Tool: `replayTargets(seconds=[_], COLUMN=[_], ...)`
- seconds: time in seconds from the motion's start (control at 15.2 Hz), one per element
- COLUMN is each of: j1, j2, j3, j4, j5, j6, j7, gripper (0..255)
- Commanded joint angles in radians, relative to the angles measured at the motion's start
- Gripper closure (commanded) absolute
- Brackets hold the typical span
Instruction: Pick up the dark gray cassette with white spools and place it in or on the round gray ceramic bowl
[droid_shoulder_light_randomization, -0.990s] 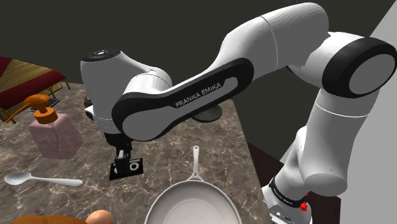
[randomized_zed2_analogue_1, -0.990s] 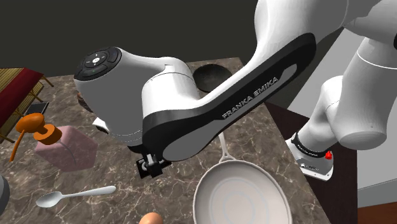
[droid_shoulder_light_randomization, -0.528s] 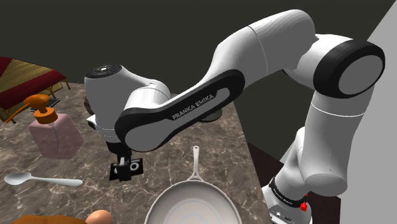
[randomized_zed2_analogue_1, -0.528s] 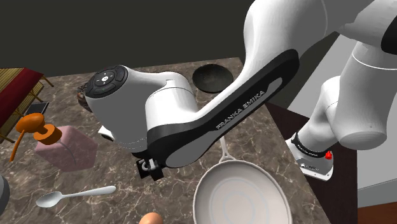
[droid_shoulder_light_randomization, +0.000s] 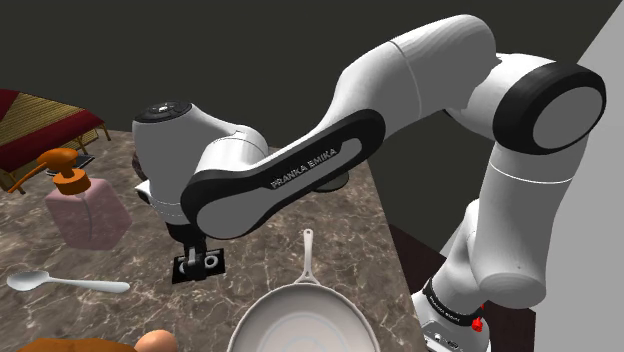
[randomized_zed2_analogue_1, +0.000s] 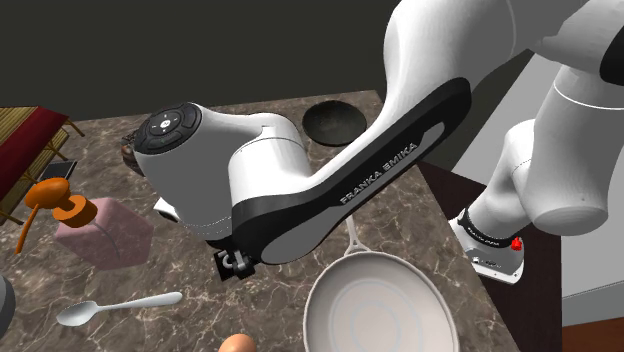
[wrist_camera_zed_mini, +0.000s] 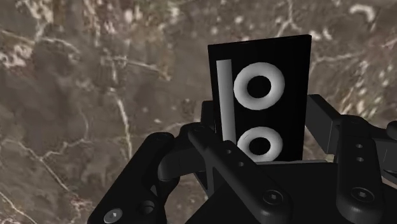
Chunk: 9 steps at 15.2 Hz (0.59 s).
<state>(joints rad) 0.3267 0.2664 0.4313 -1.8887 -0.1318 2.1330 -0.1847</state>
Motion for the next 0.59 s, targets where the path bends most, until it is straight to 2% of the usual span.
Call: replayTargets(seconds=[0.0,0.53], j1=[0.000,-0.002], j2=[0.003,-0.003], j3=[-0.001,0.000], j4=[-0.002,0.004], j5=[-0.001,0.003], j6=[0.000,-0.011], j7=[0.000,-0.003], gripper=[255,255])
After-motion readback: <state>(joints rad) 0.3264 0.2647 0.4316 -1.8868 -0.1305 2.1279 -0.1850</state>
